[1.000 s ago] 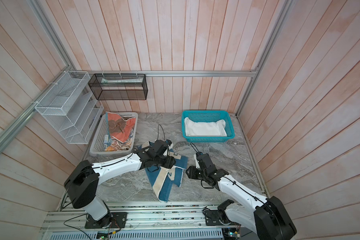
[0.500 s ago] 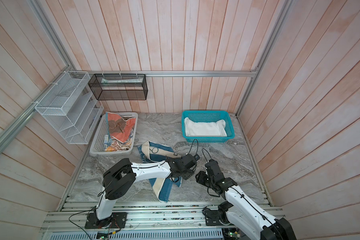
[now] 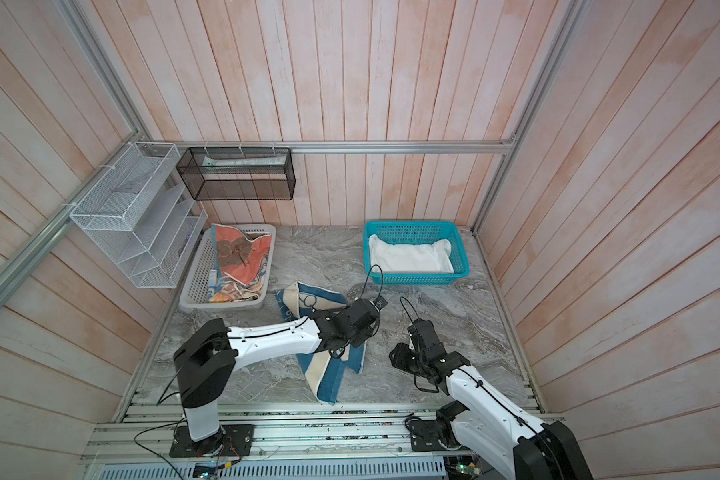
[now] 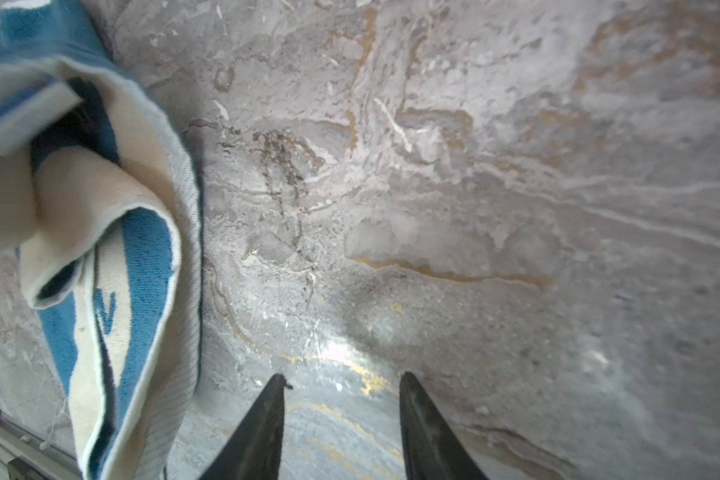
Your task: Fold and stack the towels
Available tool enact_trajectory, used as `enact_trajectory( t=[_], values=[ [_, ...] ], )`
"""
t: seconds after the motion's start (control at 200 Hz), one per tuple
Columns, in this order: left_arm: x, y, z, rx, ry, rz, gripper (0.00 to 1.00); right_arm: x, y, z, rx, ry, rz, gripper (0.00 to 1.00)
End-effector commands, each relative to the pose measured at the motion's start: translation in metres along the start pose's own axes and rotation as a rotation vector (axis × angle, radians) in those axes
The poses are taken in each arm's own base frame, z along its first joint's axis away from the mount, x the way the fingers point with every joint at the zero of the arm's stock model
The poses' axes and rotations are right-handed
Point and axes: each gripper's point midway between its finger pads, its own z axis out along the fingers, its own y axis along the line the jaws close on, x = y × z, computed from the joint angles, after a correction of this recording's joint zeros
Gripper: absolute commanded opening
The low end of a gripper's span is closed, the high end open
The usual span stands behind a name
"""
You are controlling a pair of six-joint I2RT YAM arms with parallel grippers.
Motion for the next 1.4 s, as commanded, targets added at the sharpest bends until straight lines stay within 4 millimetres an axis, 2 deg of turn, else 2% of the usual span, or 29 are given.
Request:
enact_trajectory(
  t=[0.0,0.085,0.12,0.14,0.23,0.385,0.54,0.805,0.88,0.99,1.09,1.19,1.21,1.28,1.395],
  values=[
    [-0.025,0.033,-0.034,0.009,-0.113,-0.117,0.00,-0.014,0.029,-0.003,-0.106,-0.015,-0.052,0.46],
    [-0.031,0.054,-0.063,0.003,-0.173,-0.172,0.00,-0.020,0.044,-0.004,-0.150,-0.013,-0.076,0.46],
    [-0.033,0.057,-0.076,0.016,-0.204,-0.189,0.00,-0.022,0.052,-0.005,-0.173,-0.016,-0.094,0.46],
    [-0.030,0.073,-0.079,-0.001,-0.211,-0.222,0.00,-0.024,0.057,-0.006,-0.186,-0.019,-0.106,0.46],
    [-0.026,0.094,-0.100,0.021,-0.253,-0.305,0.00,-0.027,0.079,-0.009,-0.228,-0.026,-0.155,0.46],
    [-0.004,0.136,-0.116,0.000,-0.251,-0.464,0.00,-0.021,0.105,-0.011,-0.278,-0.015,-0.197,0.47],
    [0.004,0.154,-0.132,0.043,-0.307,-0.534,0.00,-0.008,0.115,0.000,-0.279,0.014,-0.242,0.49],
    [0.005,0.157,-0.143,0.108,-0.339,-0.547,0.00,-0.008,0.107,0.016,-0.217,0.026,-0.252,0.49],
    [0.003,0.157,-0.143,0.123,-0.338,-0.555,0.00,-0.013,0.112,0.012,-0.200,-0.004,-0.274,0.49],
    [-0.002,0.153,-0.142,0.165,-0.326,-0.589,0.00,-0.026,0.123,-0.004,-0.092,-0.180,-0.386,0.49],
    [-0.012,0.147,-0.142,0.224,-0.321,-0.635,0.00,-0.028,0.137,-0.015,-0.079,-0.297,-0.435,0.51],
    [-0.023,0.140,-0.138,0.301,-0.312,-0.691,0.00,-0.027,0.154,-0.015,-0.129,-0.360,-0.412,0.58],
    [-0.026,0.139,-0.137,0.313,-0.310,-0.701,0.00,-0.026,0.157,-0.013,-0.135,-0.369,-0.408,0.65],
    [-0.032,0.133,-0.131,0.363,-0.291,-0.727,0.00,-0.027,0.171,-0.007,-0.165,-0.388,-0.412,0.75],
    [-0.037,0.131,-0.120,0.386,-0.267,-0.767,0.00,-0.031,0.192,0.007,-0.175,-0.396,-0.452,0.81]
  ],
)
